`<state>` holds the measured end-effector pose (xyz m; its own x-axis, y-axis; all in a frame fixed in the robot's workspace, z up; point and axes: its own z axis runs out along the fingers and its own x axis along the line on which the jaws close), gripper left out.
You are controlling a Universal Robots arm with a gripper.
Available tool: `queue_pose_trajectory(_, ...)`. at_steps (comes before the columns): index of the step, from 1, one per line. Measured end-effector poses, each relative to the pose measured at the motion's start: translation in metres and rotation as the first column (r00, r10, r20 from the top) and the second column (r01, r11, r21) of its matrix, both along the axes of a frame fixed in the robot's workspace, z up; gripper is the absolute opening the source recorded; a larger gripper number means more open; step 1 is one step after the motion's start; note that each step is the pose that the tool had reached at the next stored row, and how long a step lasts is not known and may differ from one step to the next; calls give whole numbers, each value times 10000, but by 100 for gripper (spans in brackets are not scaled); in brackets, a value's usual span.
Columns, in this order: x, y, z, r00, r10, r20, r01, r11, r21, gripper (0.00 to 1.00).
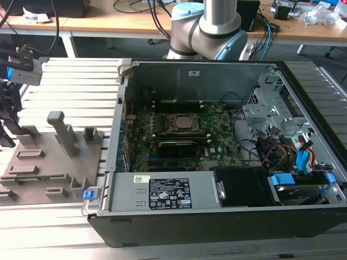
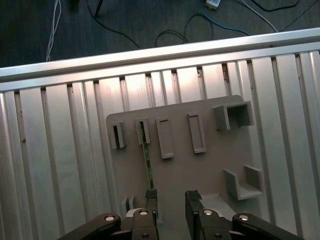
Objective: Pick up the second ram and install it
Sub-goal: 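Pick up the second ram and move it above second insertion slot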
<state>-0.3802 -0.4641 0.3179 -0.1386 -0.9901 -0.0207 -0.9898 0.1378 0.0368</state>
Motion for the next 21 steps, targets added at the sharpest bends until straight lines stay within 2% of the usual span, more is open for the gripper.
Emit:
queue_pose_trajectory(11, 0, 0, -103, 10000, 0, -1, 0, 10000, -1, 36)
queue_pose_trajectory(21, 0, 0, -231, 10000, 0, 0, 0, 10000, 0, 36)
